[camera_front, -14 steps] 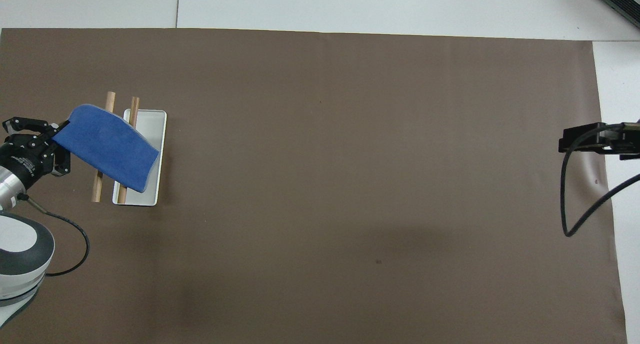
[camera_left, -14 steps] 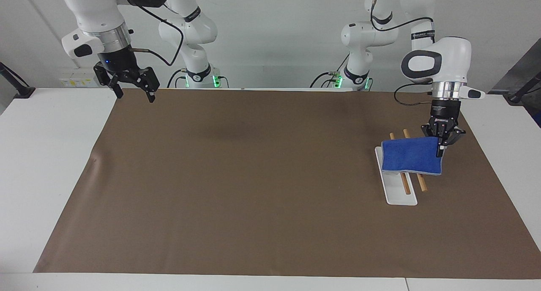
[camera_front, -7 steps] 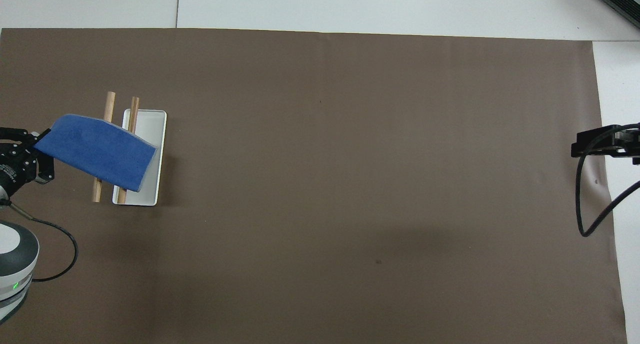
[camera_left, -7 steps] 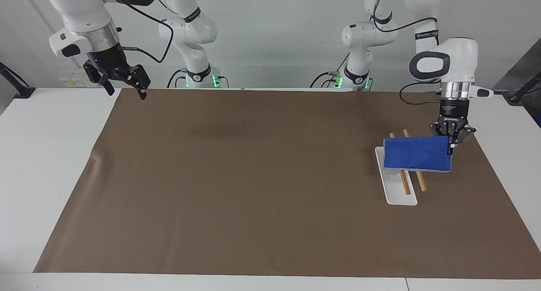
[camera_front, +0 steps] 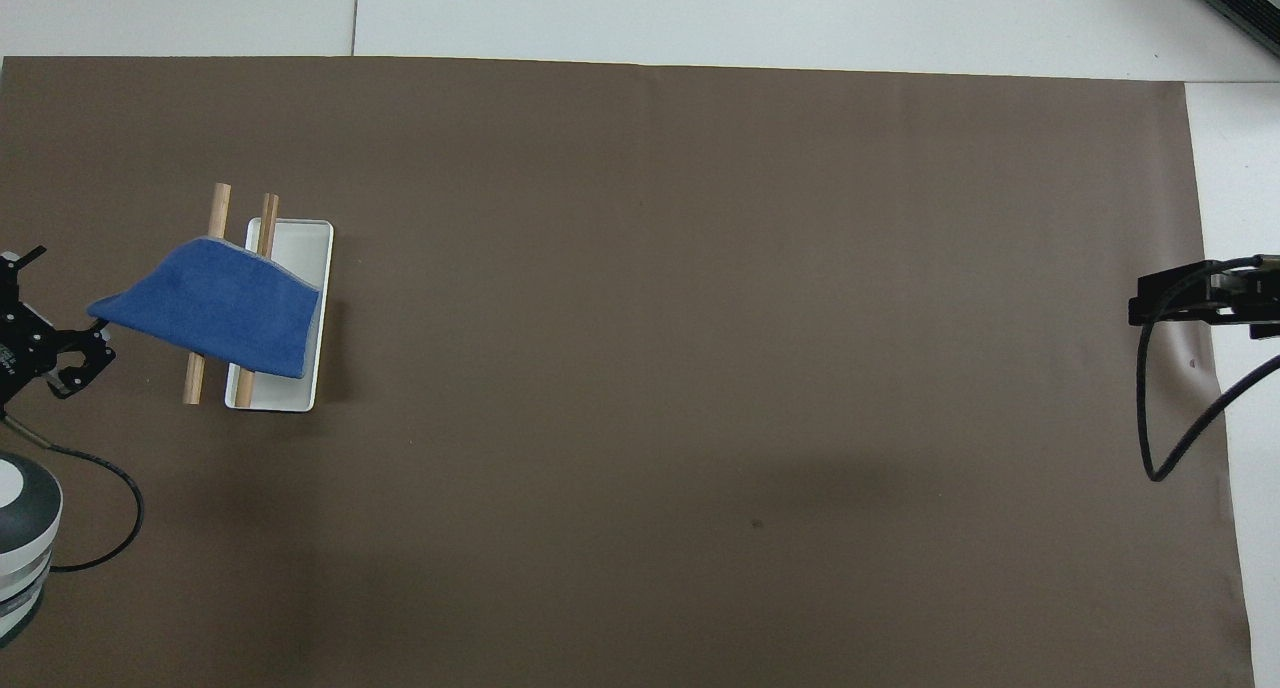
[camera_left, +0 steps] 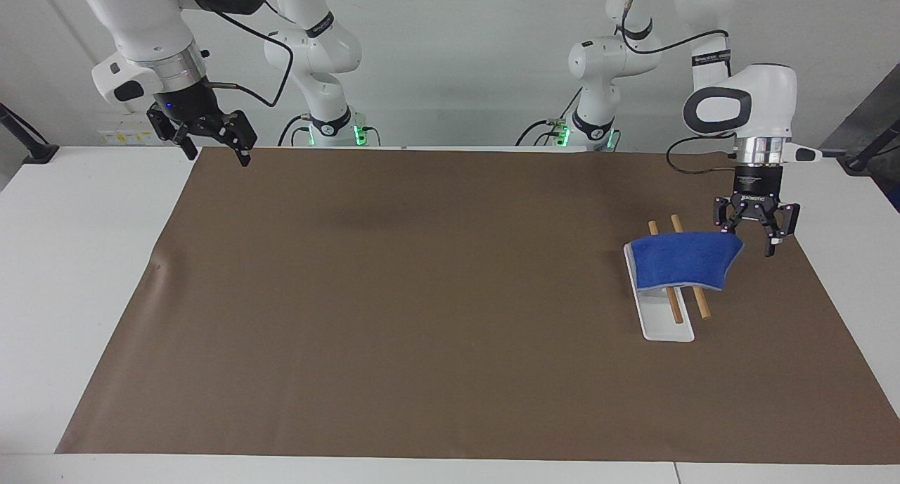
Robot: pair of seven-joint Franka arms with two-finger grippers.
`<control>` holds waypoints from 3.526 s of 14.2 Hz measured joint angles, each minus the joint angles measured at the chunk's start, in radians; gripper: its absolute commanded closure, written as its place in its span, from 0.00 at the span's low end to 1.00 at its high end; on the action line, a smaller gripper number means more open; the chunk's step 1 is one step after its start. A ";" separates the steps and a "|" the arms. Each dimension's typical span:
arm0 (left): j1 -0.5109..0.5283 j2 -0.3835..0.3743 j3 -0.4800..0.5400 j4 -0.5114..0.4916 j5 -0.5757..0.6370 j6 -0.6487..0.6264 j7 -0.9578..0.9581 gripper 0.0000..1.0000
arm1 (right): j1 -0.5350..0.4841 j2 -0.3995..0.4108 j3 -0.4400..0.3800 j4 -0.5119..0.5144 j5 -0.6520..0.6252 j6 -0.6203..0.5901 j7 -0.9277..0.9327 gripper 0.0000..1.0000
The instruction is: Right arm passes towel to left arm to hang
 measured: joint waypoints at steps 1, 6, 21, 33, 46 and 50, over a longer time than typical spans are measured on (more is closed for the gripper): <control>0.012 0.000 0.000 0.000 0.000 0.000 0.000 0.00 | -0.001 -0.001 0.000 0.000 0.000 0.000 0.000 0.00; 0.023 0.000 -0.001 0.037 0.000 0.000 0.000 0.00 | -0.002 -0.003 0.000 0.000 0.000 0.000 0.000 0.00; -0.163 0.000 -0.038 0.188 0.135 -0.002 0.050 0.00 | 0.005 -0.012 0.001 -0.001 0.042 -0.050 0.000 0.00; -0.196 0.056 -0.010 0.477 0.704 -0.638 0.413 0.00 | 0.005 -0.012 0.001 -0.004 0.042 -0.050 0.000 0.00; -0.194 0.068 -0.003 0.817 0.824 -1.402 1.096 0.00 | 0.005 -0.013 0.001 -0.004 0.042 -0.050 0.000 0.00; -0.194 0.068 -0.005 0.852 0.824 -1.485 1.104 0.00 | 0.005 -0.013 0.001 -0.004 0.042 -0.050 0.000 0.00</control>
